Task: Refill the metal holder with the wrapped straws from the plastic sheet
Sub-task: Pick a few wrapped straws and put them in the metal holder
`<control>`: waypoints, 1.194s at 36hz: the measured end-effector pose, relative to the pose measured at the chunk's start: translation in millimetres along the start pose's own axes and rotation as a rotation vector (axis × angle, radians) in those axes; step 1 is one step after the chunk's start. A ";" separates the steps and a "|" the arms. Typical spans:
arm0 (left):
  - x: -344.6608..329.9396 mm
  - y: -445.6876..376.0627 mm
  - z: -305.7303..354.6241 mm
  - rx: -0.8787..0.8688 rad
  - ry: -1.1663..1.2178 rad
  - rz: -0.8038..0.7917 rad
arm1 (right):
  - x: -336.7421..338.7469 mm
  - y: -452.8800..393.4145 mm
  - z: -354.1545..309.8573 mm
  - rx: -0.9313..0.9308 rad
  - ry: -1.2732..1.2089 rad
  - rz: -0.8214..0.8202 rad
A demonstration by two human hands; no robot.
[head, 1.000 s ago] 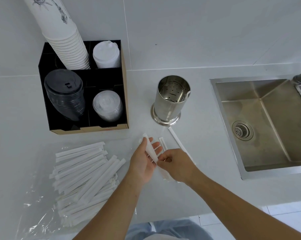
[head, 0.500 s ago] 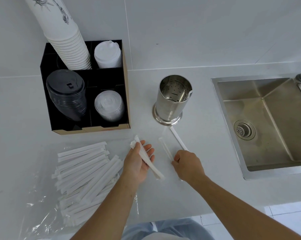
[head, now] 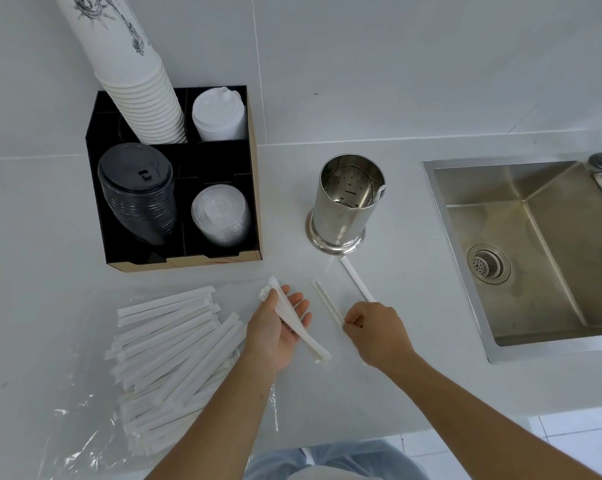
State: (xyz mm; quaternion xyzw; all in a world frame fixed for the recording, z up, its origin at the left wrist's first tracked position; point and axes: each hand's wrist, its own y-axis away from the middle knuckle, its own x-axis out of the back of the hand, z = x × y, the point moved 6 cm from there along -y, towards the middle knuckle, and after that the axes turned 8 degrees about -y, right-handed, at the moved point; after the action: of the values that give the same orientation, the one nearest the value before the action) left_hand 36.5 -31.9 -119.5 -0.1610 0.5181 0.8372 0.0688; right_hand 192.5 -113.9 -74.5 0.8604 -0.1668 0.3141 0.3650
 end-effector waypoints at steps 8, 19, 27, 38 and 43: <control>-14.4 3.0 -2.9 0.014 0.005 -0.030 | 11.0 18.0 -26.3 0.064 -0.367 -0.058; -29.2 1.0 -5.7 0.025 0.030 -0.063 | -0.7 19.0 -39.9 0.198 -0.222 -0.086; -30.7 -1.2 -8.2 0.006 -0.021 -0.027 | 31.5 1.2 -25.3 0.209 -0.273 0.032; -24.8 -1.5 -1.7 -0.022 -0.008 0.007 | 39.4 -37.3 31.4 -0.053 -0.035 0.085; -22.7 1.8 2.7 -0.033 -0.006 0.005 | 33.1 -40.4 35.2 -0.114 0.087 0.081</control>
State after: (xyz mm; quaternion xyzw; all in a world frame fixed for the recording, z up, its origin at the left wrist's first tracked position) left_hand 56.8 -29.1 -109.2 -0.1582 0.5044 0.8463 0.0656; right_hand 252.8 -114.2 -92.5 0.8163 -0.2032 0.3555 0.4075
